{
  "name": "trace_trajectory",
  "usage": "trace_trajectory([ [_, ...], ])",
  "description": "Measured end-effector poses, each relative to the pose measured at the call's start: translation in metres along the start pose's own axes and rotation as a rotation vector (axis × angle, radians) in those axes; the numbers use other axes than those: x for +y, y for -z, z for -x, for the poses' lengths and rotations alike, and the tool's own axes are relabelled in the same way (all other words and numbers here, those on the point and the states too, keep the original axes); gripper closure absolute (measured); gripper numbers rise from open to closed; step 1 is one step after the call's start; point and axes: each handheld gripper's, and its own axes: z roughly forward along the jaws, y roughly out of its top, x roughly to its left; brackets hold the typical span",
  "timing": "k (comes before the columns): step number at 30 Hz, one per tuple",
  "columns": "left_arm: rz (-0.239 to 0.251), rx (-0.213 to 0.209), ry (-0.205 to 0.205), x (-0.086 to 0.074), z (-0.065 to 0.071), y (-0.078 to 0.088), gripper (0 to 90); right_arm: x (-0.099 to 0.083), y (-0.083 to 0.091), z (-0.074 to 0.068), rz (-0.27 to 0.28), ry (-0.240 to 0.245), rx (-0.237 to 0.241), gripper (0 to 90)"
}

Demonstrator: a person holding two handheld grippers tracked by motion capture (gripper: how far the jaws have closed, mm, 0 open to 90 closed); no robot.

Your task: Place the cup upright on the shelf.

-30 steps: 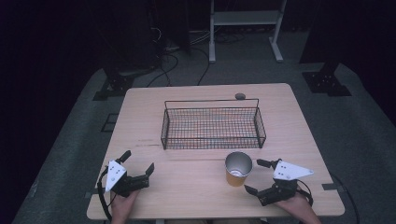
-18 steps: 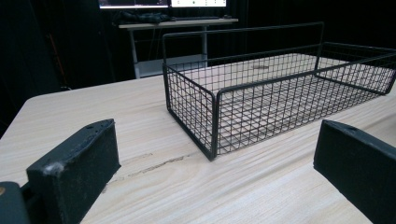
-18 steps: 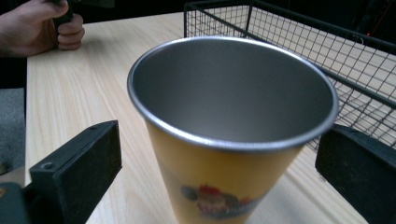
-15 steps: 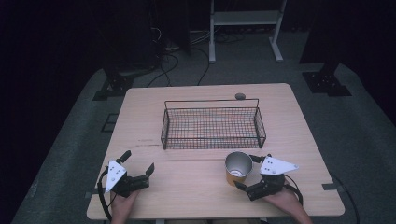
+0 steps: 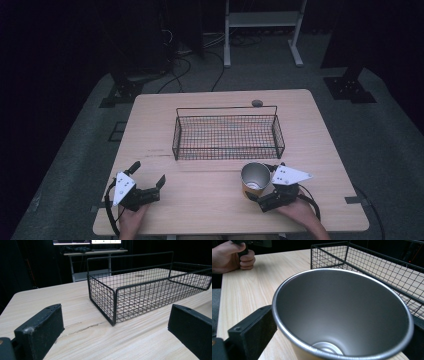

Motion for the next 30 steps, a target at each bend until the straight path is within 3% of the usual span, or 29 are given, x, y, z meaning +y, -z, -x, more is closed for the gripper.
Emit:
trace_trajectory([
  [10,0.001,-0.003,0.002,0.0000,-0.0002,-0.0002,0.0,0.0025,-0.0059,-0.0001,0.014,0.002,-0.008,0.0],
  [18,0.000,-0.006,0.000,0.0000,0.0000,-0.0003,0.0,0.0032,-0.0040,0.0012,0.029,-0.004,-0.010,8.7],
  [30,0.001,-0.003,-0.003,0.0000,0.0006,-0.0004,0.0,0.0039,-0.0017,0.0025,0.042,-0.023,0.024,9.4],
])
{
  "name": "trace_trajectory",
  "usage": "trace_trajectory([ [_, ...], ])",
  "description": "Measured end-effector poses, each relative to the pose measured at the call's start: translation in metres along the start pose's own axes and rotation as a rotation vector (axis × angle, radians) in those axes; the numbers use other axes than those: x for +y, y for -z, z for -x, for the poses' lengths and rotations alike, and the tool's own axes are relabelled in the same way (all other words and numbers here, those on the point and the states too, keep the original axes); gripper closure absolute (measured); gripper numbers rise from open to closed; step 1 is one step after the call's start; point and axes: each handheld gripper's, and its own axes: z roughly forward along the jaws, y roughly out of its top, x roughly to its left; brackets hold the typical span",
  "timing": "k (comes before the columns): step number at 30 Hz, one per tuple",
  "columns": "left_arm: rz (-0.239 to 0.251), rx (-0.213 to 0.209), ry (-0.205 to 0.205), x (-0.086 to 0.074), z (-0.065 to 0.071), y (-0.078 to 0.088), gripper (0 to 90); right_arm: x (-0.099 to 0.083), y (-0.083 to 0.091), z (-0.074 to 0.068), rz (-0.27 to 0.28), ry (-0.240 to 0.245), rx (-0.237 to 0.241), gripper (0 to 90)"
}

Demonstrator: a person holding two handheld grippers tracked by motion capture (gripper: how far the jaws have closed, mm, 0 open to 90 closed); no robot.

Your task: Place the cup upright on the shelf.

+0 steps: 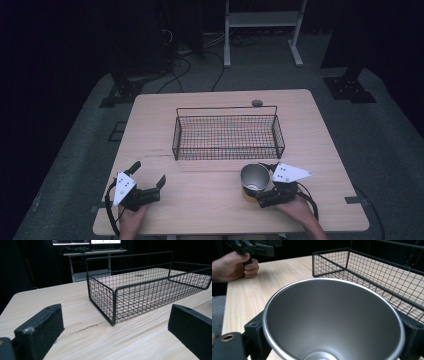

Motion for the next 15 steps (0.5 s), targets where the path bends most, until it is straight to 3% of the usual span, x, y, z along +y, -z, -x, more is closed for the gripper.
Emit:
trace_trajectory([
  [15,-0.001,0.000,0.000,0.000,0.000,0.000,0.0,0.022,0.000,0.006,-0.005,0.010,0.016,9.7],
])
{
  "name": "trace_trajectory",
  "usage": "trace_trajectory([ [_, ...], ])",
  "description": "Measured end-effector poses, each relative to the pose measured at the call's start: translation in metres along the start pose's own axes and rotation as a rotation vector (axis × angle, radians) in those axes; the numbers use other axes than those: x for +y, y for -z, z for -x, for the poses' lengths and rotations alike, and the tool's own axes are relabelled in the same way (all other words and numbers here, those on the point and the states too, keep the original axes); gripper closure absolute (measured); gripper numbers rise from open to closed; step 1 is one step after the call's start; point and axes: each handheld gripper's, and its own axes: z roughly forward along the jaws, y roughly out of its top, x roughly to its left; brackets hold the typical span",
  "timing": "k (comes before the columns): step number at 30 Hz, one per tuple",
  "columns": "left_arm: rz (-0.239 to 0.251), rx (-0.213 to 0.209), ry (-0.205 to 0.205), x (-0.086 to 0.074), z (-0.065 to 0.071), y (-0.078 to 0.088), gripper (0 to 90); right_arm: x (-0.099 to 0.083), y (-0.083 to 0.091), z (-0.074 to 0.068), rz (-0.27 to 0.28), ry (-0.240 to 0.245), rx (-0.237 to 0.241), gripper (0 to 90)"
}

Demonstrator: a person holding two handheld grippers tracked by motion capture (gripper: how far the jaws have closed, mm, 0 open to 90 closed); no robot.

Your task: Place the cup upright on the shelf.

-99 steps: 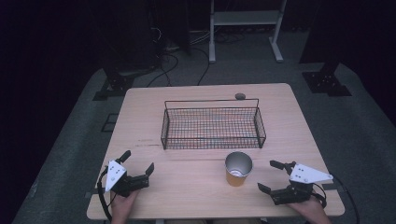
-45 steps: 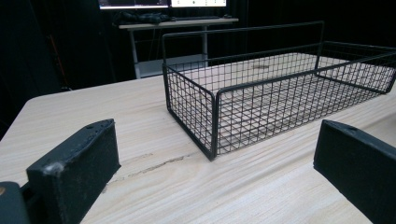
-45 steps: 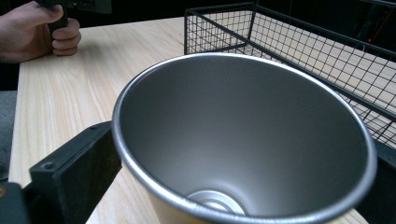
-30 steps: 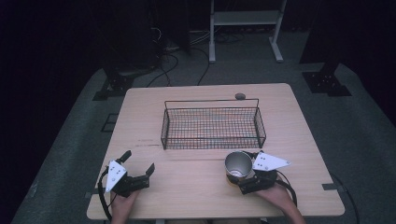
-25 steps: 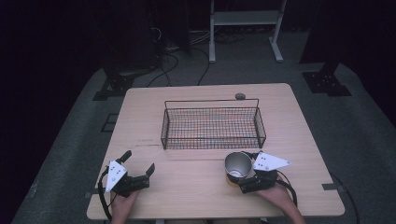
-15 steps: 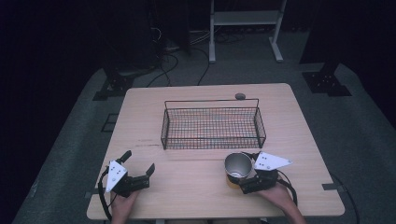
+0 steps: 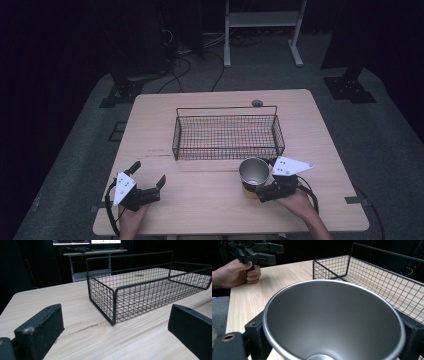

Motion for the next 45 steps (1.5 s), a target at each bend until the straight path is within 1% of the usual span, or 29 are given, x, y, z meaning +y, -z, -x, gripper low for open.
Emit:
trace_trajectory([
  [2,0.000,-0.002,0.001,0.000,0.000,0.000,0.0,0.002,-0.001,0.001,0.004,0.003,0.000,9.7],
  [7,0.000,0.001,0.000,0.000,0.000,0.000,0.0,0.007,-0.002,0.004,0.015,-0.011,0.014,9.8],
  [8,0.000,0.000,0.001,0.000,0.000,0.000,0.0,0.012,-0.003,0.005,0.012,-0.004,0.012,9.8],
  [9,0.000,-0.001,0.001,0.000,0.000,0.000,0.0,0.012,-0.003,0.005,0.012,-0.004,0.012,9.8],
  [11,0.000,-0.002,0.001,0.000,0.000,0.000,0.0,0.018,-0.003,0.007,0.013,0.002,0.016,9.8],
  [15,0.000,0.001,0.000,0.000,0.000,0.000,0.0,0.024,-0.004,0.010,0.027,-0.010,0.025,9.8],
  [16,0.000,-0.001,0.001,0.000,0.000,0.000,0.0,0.028,-0.004,0.013,0.032,-0.016,0.028,9.8],
  [17,0.000,-0.001,0.001,0.000,0.000,0.000,0.0,0.028,-0.004,0.013,0.032,-0.016,0.028,9.8],
  [18,0.000,-0.002,0.002,0.000,0.000,0.000,0.0,0.033,-0.005,0.016,0.034,-0.013,0.028,9.8],
  [19,0.000,-0.002,0.002,0.000,0.000,0.000,0.0,0.033,-0.005,0.016,0.034,-0.013,0.028,9.8],
  [20,0.000,0.000,0.000,0.000,0.000,0.000,0.0,0.037,-0.005,0.018,0.039,-0.010,0.027,9.8],
  [23,-0.001,0.000,0.001,0.000,0.000,0.000,0.0,0.040,-0.005,0.020,0.043,-0.014,0.030,9.8],
  [25,0.001,-0.002,0.001,0.000,0.000,0.000,0.0,0.047,-0.007,0.023,0.033,-0.009,0.027,9.8],
  [30,0.000,0.001,-0.001,0.000,0.000,0.000,0.0,0.056,-0.008,0.029,0.044,-0.015,0.034,9.8],
  [34,-0.001,-0.003,0.002,0.000,0.000,0.000,0.0,0.067,-0.012,0.039,0.041,-0.022,0.030,9.9],
  [35,-0.001,-0.003,0.001,0.000,0.000,0.000,0.0,0.067,-0.012,0.039,0.041,-0.022,0.030,9.9],
  [37,0.002,-0.003,0.000,0.000,0.000,0.000,0.0,0.071,-0.014,0.044,0.045,-0.044,0.029,9.9],
  [40,0.001,-0.005,0.003,0.000,0.000,0.000,0.0,0.075,-0.016,0.049,0.034,-0.039,0.021,9.9],
  [45,0.002,-0.002,0.001,0.000,0.000,0.000,0.0,0.082,-0.020,0.057,0.036,-0.039,0.015,9.9],
])
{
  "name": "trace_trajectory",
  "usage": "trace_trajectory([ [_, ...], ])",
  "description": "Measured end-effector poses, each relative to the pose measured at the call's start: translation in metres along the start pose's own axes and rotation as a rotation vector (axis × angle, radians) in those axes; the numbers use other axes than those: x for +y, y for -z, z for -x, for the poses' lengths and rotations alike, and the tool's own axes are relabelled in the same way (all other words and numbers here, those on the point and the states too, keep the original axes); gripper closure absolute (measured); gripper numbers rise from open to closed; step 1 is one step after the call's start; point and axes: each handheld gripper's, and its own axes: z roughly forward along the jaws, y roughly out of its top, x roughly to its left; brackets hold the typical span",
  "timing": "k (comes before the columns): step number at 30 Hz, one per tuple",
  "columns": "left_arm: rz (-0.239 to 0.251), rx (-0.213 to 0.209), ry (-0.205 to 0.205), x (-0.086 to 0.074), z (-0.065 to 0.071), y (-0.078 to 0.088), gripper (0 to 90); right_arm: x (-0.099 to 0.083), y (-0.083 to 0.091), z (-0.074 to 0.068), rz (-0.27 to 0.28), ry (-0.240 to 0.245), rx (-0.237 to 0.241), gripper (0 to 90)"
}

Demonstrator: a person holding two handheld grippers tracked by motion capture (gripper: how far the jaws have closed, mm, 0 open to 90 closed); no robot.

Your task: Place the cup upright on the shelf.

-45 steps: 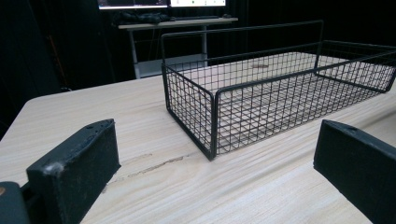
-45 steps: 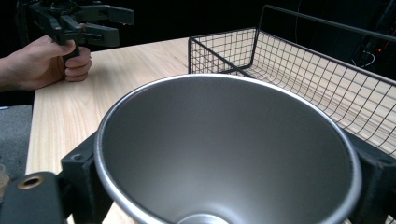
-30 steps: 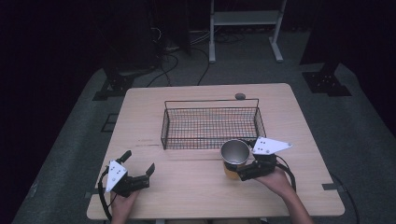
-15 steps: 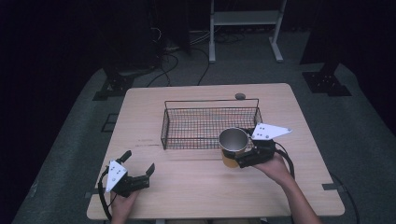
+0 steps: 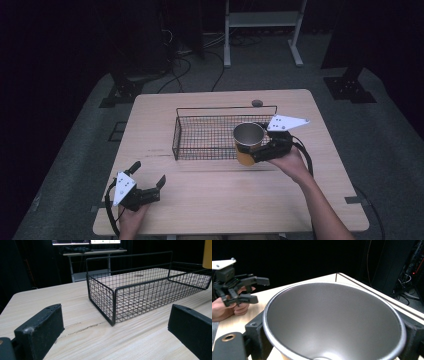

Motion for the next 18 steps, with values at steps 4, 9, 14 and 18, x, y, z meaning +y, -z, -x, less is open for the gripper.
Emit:
trace_trajectory([
  [4,0.000,-0.003,-0.001,0.000,0.000,0.000,0.0,0.009,-0.005,0.009,-0.007,0.004,-0.015,9.9],
  [9,0.000,-0.004,0.001,0.000,-0.001,0.000,0.0,0.015,-0.012,0.021,-0.011,-0.019,-0.015,9.9],
  [14,-0.001,-0.002,-0.001,0.000,0.000,0.000,0.0,0.017,-0.019,0.030,-0.020,-0.028,-0.014,9.9],
  [18,-0.002,-0.004,0.000,0.000,-0.001,0.000,0.0,0.022,-0.027,0.040,-0.027,-0.038,-0.009,9.9],
])
